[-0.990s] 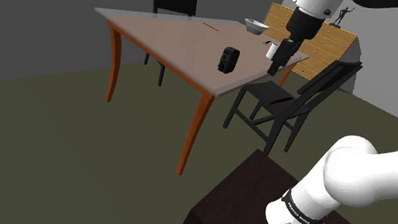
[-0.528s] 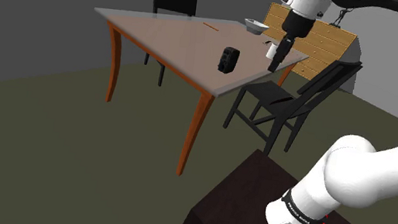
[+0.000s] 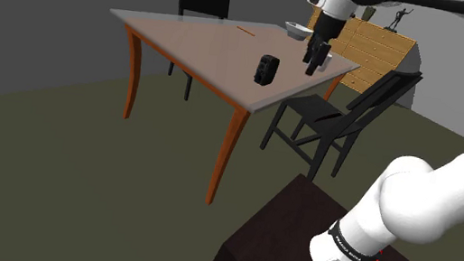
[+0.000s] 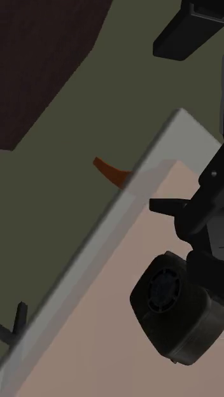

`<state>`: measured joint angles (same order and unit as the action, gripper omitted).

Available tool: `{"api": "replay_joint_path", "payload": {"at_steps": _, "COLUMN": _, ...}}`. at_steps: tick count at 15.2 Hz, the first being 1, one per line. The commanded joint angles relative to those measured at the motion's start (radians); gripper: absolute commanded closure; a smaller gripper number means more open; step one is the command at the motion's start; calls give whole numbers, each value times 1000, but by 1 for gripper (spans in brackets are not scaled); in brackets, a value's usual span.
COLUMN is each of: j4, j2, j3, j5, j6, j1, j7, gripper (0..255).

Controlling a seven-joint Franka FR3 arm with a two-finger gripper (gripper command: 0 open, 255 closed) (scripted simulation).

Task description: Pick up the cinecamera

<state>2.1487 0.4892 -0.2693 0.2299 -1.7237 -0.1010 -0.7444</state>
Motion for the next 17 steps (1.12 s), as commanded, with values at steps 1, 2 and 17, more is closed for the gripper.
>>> {"api": "replay_joint_path", "payload": {"at_steps": 1, "j4": -54, "j2": -79, "j3": -48, "j5": 0, "j6": -27, "j1": -17, "j7": -118, "gripper": 0}}
{"api": "replay_joint_path", "payload": {"at_steps": 2, "j4": -83, "j2": -118, "j3": -69, "j5": -5, "j6": -37, "j1": -26, "j7": -172, "gripper": 0}}
{"api": "replay_joint_path", "payload": {"at_steps": 17, "j4": -602, "j2": -711, "j3": -187, "j5": -224, "j6": -60, "j1": -20, "j7": -874, "gripper": 0}}
